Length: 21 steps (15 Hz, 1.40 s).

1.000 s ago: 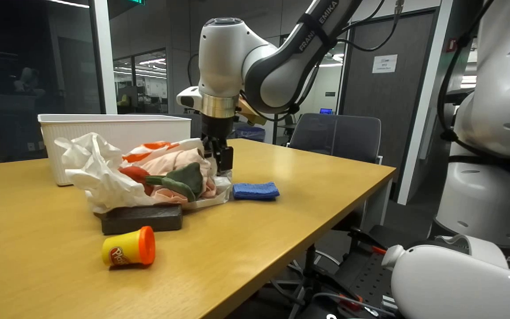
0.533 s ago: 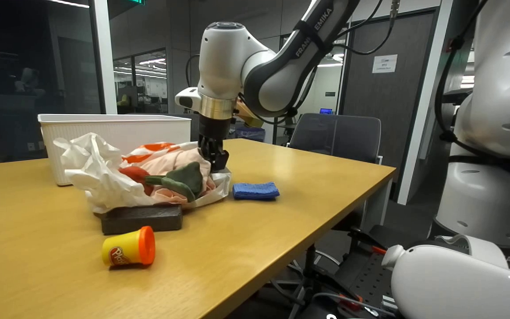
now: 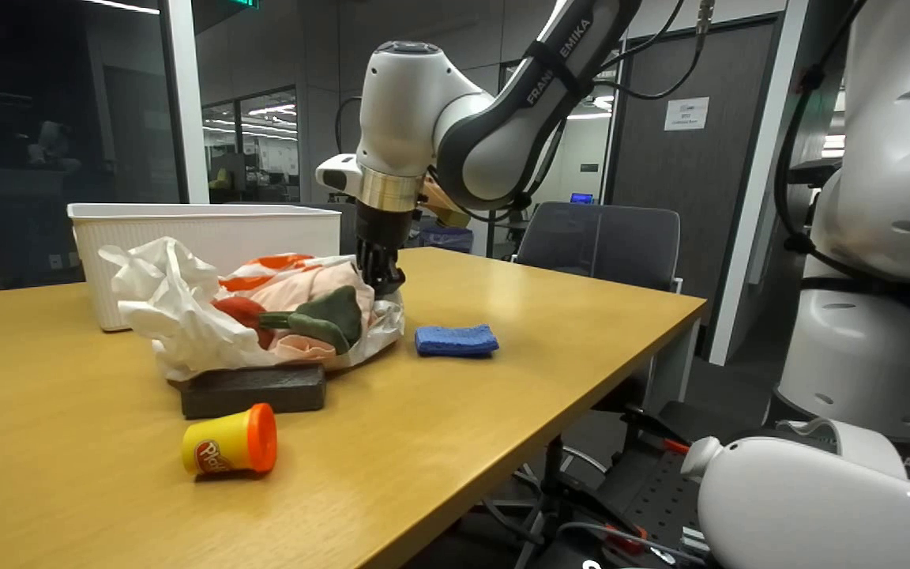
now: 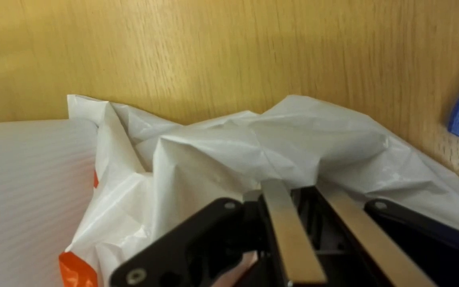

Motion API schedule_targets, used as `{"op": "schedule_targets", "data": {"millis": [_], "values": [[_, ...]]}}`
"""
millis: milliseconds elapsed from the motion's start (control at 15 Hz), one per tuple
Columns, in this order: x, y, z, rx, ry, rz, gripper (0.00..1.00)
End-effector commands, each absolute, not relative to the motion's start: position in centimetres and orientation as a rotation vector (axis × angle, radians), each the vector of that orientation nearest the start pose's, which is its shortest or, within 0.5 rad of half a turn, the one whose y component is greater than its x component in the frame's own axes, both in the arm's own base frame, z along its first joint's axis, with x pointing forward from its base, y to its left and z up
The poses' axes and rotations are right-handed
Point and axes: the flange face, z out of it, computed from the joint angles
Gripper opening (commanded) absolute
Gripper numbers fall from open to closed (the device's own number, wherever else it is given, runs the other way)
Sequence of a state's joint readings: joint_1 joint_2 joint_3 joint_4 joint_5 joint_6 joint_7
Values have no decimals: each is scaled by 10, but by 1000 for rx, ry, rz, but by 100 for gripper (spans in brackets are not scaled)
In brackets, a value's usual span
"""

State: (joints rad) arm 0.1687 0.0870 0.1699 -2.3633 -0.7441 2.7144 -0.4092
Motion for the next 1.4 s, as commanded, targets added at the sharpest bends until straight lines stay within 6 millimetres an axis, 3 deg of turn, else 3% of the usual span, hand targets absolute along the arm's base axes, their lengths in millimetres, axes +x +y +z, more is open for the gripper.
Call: {"op": "schedule_targets", "data": {"millis": [0,400,1133,1333], "values": [[487,191,331,-2684,-2261,-500,17],[478,178,368,-2750,-2246,-537,15],[450,168,407,-2829,-2213,-581,15],[441,161,407,-2907,-2201,-415,17]]}}
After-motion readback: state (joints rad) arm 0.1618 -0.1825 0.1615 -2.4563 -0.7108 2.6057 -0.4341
